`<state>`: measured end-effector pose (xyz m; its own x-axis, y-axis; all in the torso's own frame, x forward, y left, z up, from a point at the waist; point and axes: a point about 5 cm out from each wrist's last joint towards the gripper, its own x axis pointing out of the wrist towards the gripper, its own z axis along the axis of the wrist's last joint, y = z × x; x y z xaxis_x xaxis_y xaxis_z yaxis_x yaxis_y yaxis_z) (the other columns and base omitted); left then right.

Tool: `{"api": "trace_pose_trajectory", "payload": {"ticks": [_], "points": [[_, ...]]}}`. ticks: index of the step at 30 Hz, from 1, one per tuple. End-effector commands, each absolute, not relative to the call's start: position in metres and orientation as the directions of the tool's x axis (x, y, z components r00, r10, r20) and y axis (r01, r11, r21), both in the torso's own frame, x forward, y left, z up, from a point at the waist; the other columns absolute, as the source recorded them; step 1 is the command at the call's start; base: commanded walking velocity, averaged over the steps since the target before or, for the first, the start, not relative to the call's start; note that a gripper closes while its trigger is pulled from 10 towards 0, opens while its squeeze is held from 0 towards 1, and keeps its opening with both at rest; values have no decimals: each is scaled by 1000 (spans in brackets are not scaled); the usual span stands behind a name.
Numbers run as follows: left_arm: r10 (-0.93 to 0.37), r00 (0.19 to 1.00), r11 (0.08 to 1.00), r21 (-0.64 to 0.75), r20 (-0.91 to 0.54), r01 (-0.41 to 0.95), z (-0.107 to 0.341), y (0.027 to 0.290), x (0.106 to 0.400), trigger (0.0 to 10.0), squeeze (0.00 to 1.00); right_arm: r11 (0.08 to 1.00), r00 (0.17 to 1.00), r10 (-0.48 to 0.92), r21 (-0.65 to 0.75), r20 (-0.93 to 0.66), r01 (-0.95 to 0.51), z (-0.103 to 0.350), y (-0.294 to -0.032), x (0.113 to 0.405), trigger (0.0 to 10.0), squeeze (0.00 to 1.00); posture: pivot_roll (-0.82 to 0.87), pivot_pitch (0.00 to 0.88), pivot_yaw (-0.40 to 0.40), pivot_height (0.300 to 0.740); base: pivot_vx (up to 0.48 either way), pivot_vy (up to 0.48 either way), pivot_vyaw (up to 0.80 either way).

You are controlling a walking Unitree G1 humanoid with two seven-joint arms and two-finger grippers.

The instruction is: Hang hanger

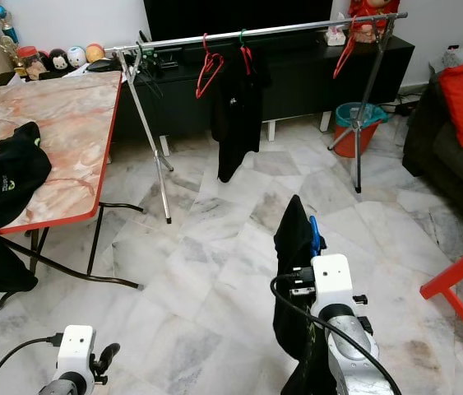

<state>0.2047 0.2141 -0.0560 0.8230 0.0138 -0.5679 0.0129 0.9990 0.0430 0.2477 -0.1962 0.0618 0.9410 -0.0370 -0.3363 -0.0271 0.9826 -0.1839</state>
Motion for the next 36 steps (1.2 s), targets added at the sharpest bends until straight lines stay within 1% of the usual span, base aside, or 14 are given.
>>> {"api": "trace_pose_trajectory", "payload": {"ticks": [1, 12, 18, 25, 28, 29, 30, 31, 36], "points": [[22, 829, 1000, 30, -559, -6, -56, 216, 203, 10000, 0, 982, 947, -16, -185, -320, -46, 66, -192, 251, 10000, 0, -180, 0, 54, 740, 0, 0, 0], [46, 859, 998, -15, -511, -62, -52, 215, 207, 10000, 0, 992, 975, -12, -122, -220, -15, 71, -190, 258, 10000, 0, -175, 0, 36, 740, 0, 0, 0], [38, 874, 996, -57, -484, -75, -48, 214, 212, 10000, 0, 997, 977, -10, -80, -214, -7, 68, -189, 262, 10000, 0, -165, 0, 29, 740, 0, 0, 0], [16, 894, 993, -97, -448, -67, -45, 212, 215, 10000, 0, 998, 975, -6, -66, -222, -8, 63, -189, 263, 10000, 0, -176, 0, 40, 740, 0, 0, 0], [-6, 900, 993, -112, -437, -48, -44, 209, 216, 10000, 0, 997, 965, -30, -83, -259, 9, 58, -193, 261, 10000, 0, -198, 0, 47, 740, 0, 0, 0], [-32, 905, 993, -119, -425, -21, -43, 206, 217, 10000, 0, 994, 948, -62, -107, -313, 29, 50, -200, 258, 10000, 0, -200, 0, 42, 740, 0, 0, 0], [-32, 905, 993, -119, -425, -21, -43, 206, 217, 10000, 0, 994, 948, -62, -107, -313, 29, 50, -200, 258, 10000, 0, -200, 0, 42, 740, 0, 0, 0], [-55, 909, 993, -120, -414, 6, -42, 204, 218, 10000, 0, 992, 929, -81, -115, -360, 42, 42, -204, 255, 10000, 0, -200, 0, 36, 740, 0, 0, 0], [-73, 916, 990, -141, -394, 18, -41, 201, 217, 10000, 0, 992, 902, -75, -120, -424, 26, 31, -204, 252, 10000, 0, -195, 0, 20, 740, 0, 0, 0]]}}
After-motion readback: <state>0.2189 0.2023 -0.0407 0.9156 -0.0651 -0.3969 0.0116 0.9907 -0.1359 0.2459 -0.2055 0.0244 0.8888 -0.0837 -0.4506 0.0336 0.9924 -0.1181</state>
